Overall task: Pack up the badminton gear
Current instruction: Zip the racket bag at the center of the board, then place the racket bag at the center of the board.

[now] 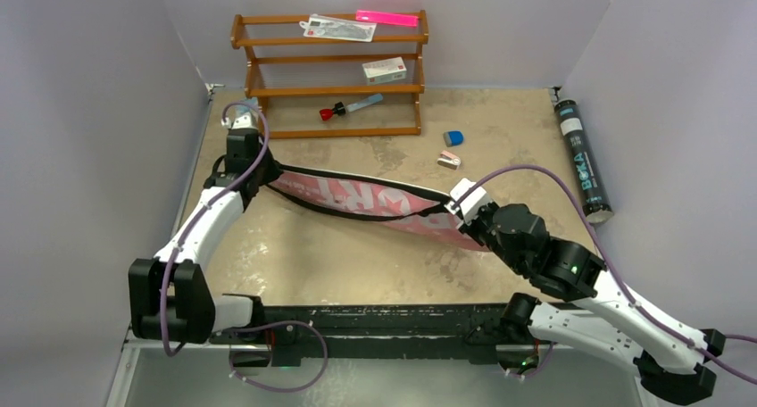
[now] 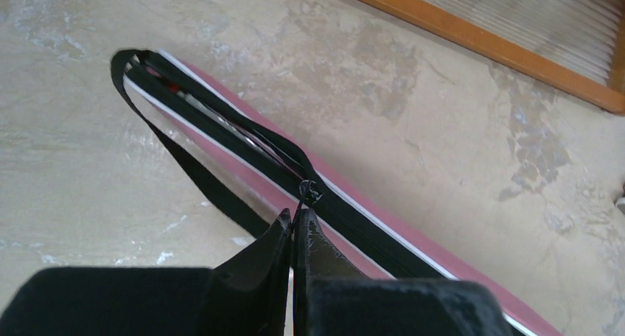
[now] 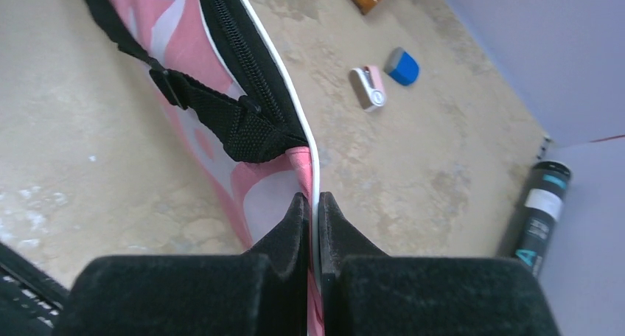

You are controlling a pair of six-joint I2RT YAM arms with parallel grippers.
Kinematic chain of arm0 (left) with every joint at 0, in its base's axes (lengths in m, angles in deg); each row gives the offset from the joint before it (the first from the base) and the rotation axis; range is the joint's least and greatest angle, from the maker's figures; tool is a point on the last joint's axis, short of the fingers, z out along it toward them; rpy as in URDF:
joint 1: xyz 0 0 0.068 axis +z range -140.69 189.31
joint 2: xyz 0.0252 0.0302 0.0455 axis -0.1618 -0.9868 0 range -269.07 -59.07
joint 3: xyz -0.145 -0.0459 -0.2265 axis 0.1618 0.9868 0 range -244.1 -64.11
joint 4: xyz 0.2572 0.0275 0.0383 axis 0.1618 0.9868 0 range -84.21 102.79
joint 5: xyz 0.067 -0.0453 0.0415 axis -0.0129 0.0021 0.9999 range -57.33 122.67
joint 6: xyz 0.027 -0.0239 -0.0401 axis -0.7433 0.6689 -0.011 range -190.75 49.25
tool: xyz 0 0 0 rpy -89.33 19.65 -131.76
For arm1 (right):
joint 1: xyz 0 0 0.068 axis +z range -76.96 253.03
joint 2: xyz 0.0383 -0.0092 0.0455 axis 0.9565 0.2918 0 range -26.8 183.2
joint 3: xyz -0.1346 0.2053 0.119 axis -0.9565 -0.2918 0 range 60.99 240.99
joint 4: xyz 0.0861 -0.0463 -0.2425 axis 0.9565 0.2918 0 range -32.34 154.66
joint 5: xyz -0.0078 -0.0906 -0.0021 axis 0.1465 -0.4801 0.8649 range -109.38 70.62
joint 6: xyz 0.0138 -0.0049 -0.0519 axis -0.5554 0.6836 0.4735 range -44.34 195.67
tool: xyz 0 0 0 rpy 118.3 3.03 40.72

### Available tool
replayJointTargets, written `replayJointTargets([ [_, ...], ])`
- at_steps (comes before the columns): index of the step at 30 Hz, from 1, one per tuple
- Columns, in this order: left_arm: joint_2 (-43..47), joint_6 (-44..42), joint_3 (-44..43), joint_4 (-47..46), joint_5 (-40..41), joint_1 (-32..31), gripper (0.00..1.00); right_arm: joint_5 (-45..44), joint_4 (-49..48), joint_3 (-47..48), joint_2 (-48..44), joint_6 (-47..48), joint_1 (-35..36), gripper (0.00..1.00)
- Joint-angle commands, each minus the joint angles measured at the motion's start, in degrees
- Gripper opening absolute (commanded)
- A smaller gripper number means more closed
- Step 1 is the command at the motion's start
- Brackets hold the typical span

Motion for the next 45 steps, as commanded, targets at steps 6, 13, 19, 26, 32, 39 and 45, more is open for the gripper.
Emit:
replayJointTargets([
  [6, -5.7, 0.0, -1.7, -5.2, 1.4, 5.2, 0.0, -12.6, -2.7, 3.3, -5.8, 9.7, -0.3, 0.0],
  [13, -7.5, 0.9, -0.1, -8.2, -1.3, 10.7, 0.0, -16.6, -1.3, 1.3, -7.2, 13.4, -0.3, 0.0],
  [19, -14.0, 1.6, 0.2, -11.3, -7.5, 15.1, 0.0, -18.0, -1.2, -1.7, -9.7, 17.9, -0.3, 0.0],
  [26, -14.7, 1.0, 1.2, -11.3, -3.5, 15.8, 0.0, -12.9, 1.8, -3.4, -11.0, 15.3, -0.3, 0.0],
  [32, -6.4, 3.7, 2.4, -14.4, -11.5, 15.7, 0.09, -2.1, -3.3, -3.1, -4.9, 8.1, -0.3, 0.0],
  [39, 3.6, 6.7, -1.7, -10.2, -11.5, 15.7, 0.65, -3.2, -16.9, -1.4, 10.2, -0.4, -2.9, 0.12],
  [45, 10.5, 6.0, -6.3, -3.5, -17.8, 15.7, 0.74, 5.4, -16.6, 8.6, 26.2, -14.6, -15.9, 0.17],
])
